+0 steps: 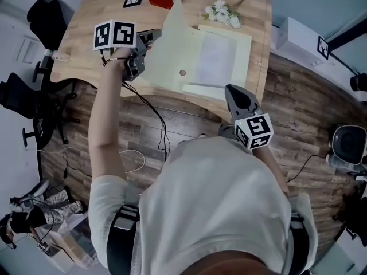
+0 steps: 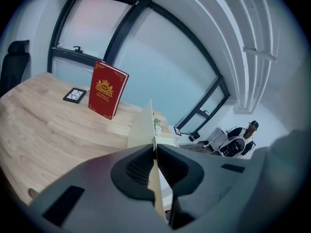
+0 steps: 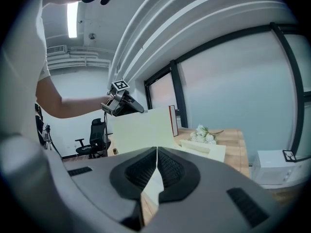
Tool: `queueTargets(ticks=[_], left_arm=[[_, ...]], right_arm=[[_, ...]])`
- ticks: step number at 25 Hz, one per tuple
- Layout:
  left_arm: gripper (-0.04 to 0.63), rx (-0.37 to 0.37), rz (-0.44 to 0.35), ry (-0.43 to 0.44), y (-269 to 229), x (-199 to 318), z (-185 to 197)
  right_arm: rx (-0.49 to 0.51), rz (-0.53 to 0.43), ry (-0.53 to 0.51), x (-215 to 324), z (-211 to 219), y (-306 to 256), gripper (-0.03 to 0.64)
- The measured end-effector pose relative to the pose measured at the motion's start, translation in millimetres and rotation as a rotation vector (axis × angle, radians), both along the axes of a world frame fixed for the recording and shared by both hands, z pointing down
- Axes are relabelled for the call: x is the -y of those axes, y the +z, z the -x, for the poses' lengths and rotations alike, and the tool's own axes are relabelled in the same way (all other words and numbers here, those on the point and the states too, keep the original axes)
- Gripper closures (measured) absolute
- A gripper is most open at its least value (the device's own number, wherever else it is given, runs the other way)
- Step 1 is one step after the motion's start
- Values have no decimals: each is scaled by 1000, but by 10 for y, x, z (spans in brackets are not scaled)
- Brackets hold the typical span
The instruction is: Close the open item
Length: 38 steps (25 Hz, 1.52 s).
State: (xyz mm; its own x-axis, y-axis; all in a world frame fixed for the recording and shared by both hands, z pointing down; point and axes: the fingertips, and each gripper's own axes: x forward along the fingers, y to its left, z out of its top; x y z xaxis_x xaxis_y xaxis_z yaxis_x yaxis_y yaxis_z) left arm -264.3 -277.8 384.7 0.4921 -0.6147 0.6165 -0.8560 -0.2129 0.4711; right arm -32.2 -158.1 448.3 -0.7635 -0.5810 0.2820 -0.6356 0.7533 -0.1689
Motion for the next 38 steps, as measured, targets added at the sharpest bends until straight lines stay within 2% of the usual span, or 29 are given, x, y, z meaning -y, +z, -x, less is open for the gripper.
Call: queueTargets(ticks=[8,18,38], left_arm=[[565,-35,-16,61,-59,-20,-409],[565,-116,-24,111,-27,9,-833],[555,-191,-6,243,153,68,-1603]], right_arm=[[-4,-14,20,-39,-150,-44,597],[1,-13,57,-73,-313,-36,597],[-15,-5,120,-69,-584,5,597]])
